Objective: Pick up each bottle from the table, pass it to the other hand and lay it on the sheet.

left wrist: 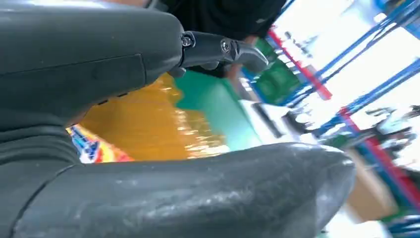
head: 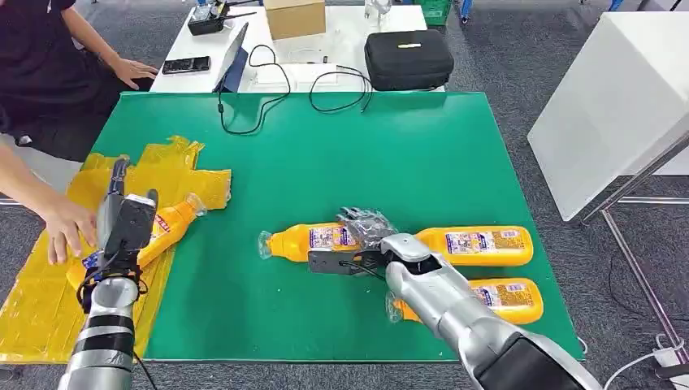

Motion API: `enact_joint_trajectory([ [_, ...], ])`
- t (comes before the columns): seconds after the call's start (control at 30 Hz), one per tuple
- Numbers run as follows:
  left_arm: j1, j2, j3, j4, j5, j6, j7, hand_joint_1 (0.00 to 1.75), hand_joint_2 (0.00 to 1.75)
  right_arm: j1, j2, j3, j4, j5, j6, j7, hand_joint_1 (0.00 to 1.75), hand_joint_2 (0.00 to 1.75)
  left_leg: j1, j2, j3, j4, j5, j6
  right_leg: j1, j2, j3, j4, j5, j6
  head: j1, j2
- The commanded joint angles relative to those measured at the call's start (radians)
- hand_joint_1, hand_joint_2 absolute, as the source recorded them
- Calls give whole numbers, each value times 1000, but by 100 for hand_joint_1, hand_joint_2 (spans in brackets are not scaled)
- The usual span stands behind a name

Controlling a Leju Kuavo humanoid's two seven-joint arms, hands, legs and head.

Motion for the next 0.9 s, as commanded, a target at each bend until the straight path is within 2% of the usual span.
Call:
enact_joint_trajectory([
  [0.03, 60, -44, -63, -229, 61, -34, -1, 0, 0, 28, 26, 82, 175, 51, 2, 73, 175, 175, 2, -3, 5, -1, -1, 0, 3, -4, 7, -3, -1, -1, 0, 0],
  [0.23, 75, -49, -89, -284, 139, -60, 7, 0, 0, 71, 16, 25, 180, 56, -29, 89, 175, 175, 3, -4, 11, -2, 0, 0, 3, -5, 14, -6, 0, -1, 0, 0],
  [0.43, 149, -62, -68, -368, 345, -206, 20, 0, 0, 84, 15, -98, 101, 35, -125, 45, 175, 175, 2, -2, 15, -2, -1, 0, 2, -3, 17, -6, 0, -1, 0, 0],
  [0.5, 210, -76, -58, -411, 495, -312, 23, 0, 0, 100, 17, -166, -18, 20, -199, -16, 175, 175, 2, -1, 15, -2, -1, 0, 2, -2, 17, -5, 0, -1, 0, 0],
  [0.6, 263, -88, -66, -436, 544, -356, 21, 0, 0, 125, 13, -199, -182, 17, -168, -6, 175, 175, 1, 2, 14, -1, -2, 0, 1, 1, 15, -3, 0, -1, 0, 0],
  [0.67, 260, -89, -67, -436, 544, -356, 21, 0, 0, 128, 13, -199, -182, 17, -169, -7, 175, 175, 1, 2, 13, 0, -2, 0, 2, 1, 14, -3, -1, -1, 0, 0],
  [0.7, 259, -89, -69, -432, 568, -371, 23, 0, 175, 137, 12, -207, -204, 14, -179, -22, 175, 175, 1, 2, 12, 0, -2, 0, 1, 2, 13, -2, -1, -1, 0, 0],
  [0.77, 259, -89, -69, -432, 568, -371, 23, 0, 175, 137, 12, -207, -204, 14, -179, -22, 175, 175, 0, 1, 12, 0, -1, 0, 1, 1, 12, -2, -1, -1, 0, 0],
  [0.8, 288, -95, -69, -438, 642, -413, 34, 0, 175, 151, 16, -226, -289, -5, -226, -76, 175, 175, 1, 0, 11, 0, -1, 0, 1, 0, 11, -2, -1, -1, 0, 0],
  [0.9, 343, -117, -59, -461, 753, -475, 15, 0, 175, 159, 20, -236, -452, -43, -174, -69, 175, 175, 1, 0, 9, 1, -3, -1, 2, 0, 10, -2, -2, -1, 0, 0],
])
